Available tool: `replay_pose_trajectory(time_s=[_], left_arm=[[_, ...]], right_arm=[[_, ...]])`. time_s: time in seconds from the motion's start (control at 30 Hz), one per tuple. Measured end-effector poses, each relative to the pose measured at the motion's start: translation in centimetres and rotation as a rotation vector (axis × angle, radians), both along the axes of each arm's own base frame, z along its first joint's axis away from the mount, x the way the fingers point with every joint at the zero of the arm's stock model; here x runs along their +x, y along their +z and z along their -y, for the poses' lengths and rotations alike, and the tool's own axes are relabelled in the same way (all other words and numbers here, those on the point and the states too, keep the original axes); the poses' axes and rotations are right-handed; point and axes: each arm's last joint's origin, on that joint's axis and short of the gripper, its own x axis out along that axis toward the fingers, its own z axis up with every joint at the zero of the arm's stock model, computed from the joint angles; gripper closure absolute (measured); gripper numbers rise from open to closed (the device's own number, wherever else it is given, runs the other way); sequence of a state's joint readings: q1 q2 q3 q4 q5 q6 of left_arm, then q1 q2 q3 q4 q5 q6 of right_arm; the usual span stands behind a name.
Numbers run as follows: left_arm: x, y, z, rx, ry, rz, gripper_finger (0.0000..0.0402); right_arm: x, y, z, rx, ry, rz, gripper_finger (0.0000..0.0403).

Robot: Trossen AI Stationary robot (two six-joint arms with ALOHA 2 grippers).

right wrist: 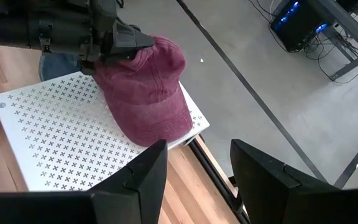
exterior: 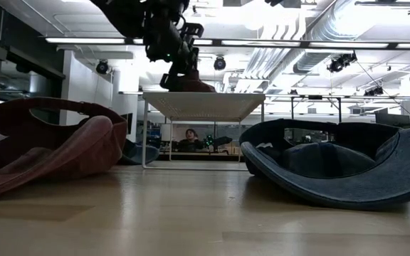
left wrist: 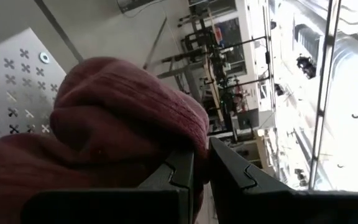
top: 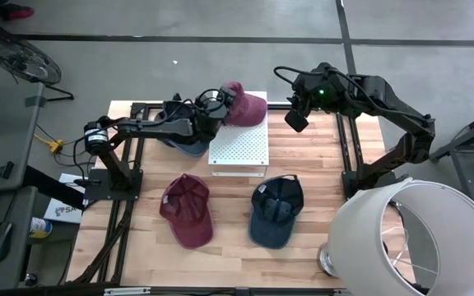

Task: Pick & Place hat
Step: Put the top red cap on the shelf

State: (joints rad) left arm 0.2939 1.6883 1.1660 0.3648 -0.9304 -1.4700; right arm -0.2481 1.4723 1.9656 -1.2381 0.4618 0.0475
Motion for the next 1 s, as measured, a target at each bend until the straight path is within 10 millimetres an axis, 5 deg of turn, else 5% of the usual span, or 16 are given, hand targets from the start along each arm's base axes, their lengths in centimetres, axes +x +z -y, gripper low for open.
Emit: replay_pose_trajectory(time_s=[0.77,1.0], left_arm=[[0.9,-1.4,-0.3,0.004,0.004,0.011,0.0374],[1.1,-1.4,-0.2,0.015,-0.055,-0.042,0.0311]], right_arm=[[-0.1,-0.1,0.0,0.006,0.005,-0.016,0.0233],[-0.1,-0.2,0.0,0.008,0.005,-0.025,0.0233]])
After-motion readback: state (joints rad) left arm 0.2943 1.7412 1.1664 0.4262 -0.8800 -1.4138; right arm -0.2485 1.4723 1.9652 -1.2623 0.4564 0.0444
